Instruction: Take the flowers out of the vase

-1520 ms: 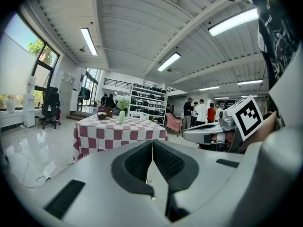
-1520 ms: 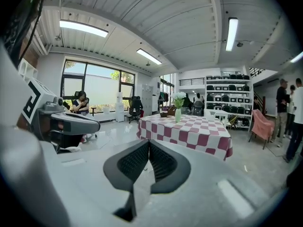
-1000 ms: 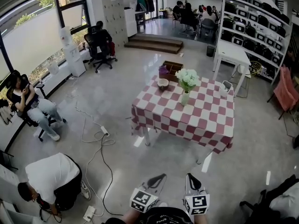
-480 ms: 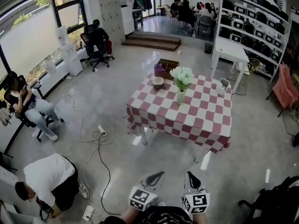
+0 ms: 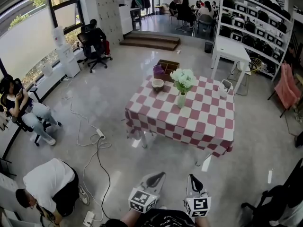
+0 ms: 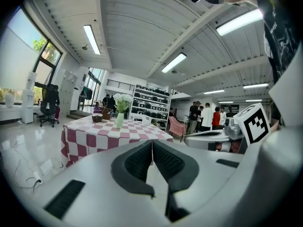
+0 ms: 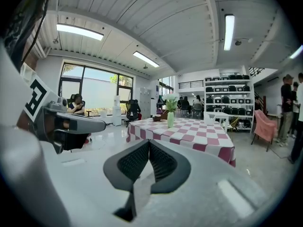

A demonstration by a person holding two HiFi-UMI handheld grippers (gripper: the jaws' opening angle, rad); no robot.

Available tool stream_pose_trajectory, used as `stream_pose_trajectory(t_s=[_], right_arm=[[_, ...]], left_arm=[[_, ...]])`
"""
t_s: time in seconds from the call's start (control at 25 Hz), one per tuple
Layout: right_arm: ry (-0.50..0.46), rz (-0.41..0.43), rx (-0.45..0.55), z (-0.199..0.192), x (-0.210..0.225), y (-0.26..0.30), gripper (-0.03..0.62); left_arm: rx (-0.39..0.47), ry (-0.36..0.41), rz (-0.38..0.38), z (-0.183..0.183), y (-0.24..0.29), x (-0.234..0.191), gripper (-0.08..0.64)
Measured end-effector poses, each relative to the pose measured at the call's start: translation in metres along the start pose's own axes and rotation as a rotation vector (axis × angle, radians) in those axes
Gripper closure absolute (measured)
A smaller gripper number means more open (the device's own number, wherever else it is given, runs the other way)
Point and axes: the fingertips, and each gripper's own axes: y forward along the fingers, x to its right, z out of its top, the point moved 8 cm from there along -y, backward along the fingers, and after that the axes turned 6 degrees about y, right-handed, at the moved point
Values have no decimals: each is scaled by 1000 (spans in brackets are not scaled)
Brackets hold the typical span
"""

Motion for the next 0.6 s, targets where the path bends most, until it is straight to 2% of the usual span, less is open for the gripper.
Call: stream_pose_trajectory(t_s=[0.12,0.4,0.6], right_arm=[[-8,-20,4,2,4,11,586],[-10,-53,24,18,11,50,586],[-10,-68,24,29,11,81,586]], left_arm=[[15,-13,-4,6,8,-10,546],[-2,41,-41,13,35,-46,546],[13,53,-58,24,57,-78,546]])
